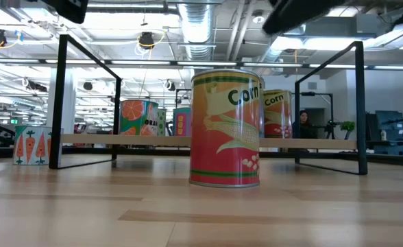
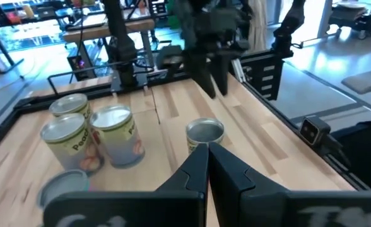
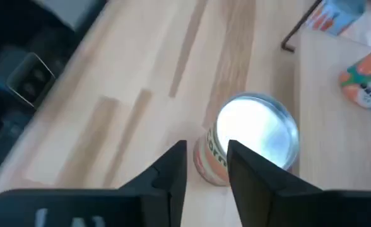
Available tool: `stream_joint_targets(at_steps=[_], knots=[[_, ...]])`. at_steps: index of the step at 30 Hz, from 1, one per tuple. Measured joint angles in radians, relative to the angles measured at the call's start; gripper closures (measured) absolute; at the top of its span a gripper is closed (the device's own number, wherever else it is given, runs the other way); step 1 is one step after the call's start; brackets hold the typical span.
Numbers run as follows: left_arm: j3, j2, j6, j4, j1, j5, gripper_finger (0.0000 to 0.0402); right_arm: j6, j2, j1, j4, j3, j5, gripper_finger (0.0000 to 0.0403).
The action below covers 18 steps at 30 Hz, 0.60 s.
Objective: Pick and place cans onto a shelf
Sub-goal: Put the large canned corn on the shelf aligned with the other canned corn
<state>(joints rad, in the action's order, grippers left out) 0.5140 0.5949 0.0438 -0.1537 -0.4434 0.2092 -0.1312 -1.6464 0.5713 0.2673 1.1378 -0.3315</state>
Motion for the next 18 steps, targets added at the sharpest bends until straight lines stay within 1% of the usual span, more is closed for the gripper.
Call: stream_joint_targets(at_steps=[5,8,10,13,18], knots=[[0.000,0.000,0.000,0.000,0.001,0.001,0.0400,0.071,-0.127,-0.005,0.170,0.162,-0.006,0.0251],[0.000,0.000,-0.004,0.000,0.000,0.001,0.0400,0.092,-0.182,-0.012,0.251,0.228,-0.007,0.0250],[0.000,0.000,-0.010,0.000,0.000,0.001,0.0400,0.109,-0.207,-0.018,0.264,0.266,-0.008,0.0254],[0.000,0.000,-0.013,0.000,0.000,0.000,0.0400,0.130,-0.226,-0.026,0.305,0.287,-0.019,0.0264],[0.000,0.000,-0.029,-0.015,0.000,-0.001,0.0400,0.141,-0.242,-0.044,0.320,0.290,-0.028,0.0278]])
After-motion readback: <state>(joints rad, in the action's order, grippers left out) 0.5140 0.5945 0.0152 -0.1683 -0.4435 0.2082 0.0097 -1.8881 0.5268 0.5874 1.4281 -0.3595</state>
